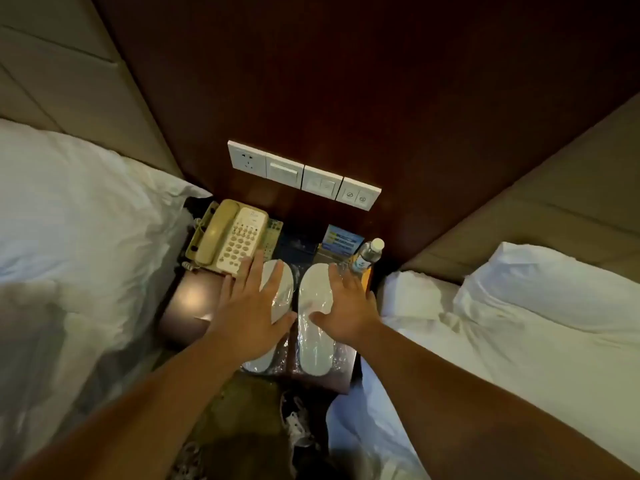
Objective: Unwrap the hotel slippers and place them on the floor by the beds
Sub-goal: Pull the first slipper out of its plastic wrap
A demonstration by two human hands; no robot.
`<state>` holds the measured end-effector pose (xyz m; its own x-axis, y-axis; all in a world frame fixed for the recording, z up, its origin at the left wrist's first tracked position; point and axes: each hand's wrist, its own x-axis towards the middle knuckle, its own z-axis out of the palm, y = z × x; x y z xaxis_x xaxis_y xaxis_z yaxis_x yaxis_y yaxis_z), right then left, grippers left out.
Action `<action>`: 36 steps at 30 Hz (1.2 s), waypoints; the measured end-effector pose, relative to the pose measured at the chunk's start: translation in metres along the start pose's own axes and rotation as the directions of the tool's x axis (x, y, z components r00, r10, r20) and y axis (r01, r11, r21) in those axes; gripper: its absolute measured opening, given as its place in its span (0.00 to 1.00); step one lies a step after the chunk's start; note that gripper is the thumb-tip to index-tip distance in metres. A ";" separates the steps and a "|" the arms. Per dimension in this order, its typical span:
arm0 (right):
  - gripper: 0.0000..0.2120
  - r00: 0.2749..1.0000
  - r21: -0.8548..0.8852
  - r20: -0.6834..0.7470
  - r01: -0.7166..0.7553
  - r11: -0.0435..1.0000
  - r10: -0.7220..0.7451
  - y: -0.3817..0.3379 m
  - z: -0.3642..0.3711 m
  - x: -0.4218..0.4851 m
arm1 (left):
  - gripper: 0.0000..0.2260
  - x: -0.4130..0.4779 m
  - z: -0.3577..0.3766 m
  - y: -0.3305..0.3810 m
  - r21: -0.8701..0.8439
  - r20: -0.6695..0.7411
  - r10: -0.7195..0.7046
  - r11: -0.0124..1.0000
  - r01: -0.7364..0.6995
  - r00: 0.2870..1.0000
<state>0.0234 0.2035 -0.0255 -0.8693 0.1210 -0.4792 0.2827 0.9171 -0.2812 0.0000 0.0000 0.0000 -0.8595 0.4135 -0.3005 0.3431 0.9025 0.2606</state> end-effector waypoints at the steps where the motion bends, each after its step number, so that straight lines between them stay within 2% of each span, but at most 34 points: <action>1: 0.48 1.000 0.002 0.010 0.018 1.000 -0.018 0.005 0.002 0.005 | 0.40 0.002 0.008 0.005 -0.008 0.012 -0.017 1.000 0.017 1.000; 6: 0.50 0.992 0.033 0.128 0.013 0.999 -0.018 0.034 0.032 0.037 | 0.41 0.008 0.055 0.015 -0.207 0.019 -0.162 0.965 0.162 0.987; 11: 0.54 0.966 0.136 0.231 -0.148 0.980 0.114 0.058 0.078 0.068 | 0.41 0.005 0.105 0.018 -0.484 0.090 -0.330 0.810 0.331 0.940; 17: 0.61 0.919 0.161 0.260 -0.344 0.925 0.296 0.070 0.139 0.080 | 0.38 0.006 0.172 0.014 -0.655 0.093 -0.345 0.686 0.318 0.934; 21: 0.65 0.883 0.342 0.231 -0.466 0.816 0.408 0.071 0.166 0.081 | 0.38 -0.002 0.209 0.013 -0.738 0.095 -0.333 0.609 0.291 0.938; 24: 0.63 0.863 0.467 0.193 -0.499 0.730 0.467 0.068 0.175 0.084 | 0.37 -0.010 0.230 0.014 -0.734 0.061 -0.328 0.625 0.265 0.943; 28: 0.54 0.832 0.526 0.164 -0.529 0.667 0.530 0.066 0.185 0.083 | 0.37 -0.014 0.250 0.011 -0.716 0.033 -0.348 0.646 0.264 0.937; 33: 0.45 0.855 0.618 0.220 -0.495 0.611 0.470 0.075 0.203 0.080 | 0.37 -0.007 0.261 0.017 -0.679 -0.064 -0.388 0.692 0.245 0.919; 36: 0.50 0.885 0.668 0.215 -0.442 0.599 0.413 0.087 0.213 0.081 | 0.37 0.001 0.266 0.029 -0.657 -0.134 -0.389 0.724 0.213 0.911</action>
<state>0.0640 0.2126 -0.2654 -0.5655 0.4036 -0.7193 0.8241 0.2423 -0.5119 0.1101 0.0584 -0.2372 -0.9675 0.0094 -0.2527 -0.1834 0.6617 0.7270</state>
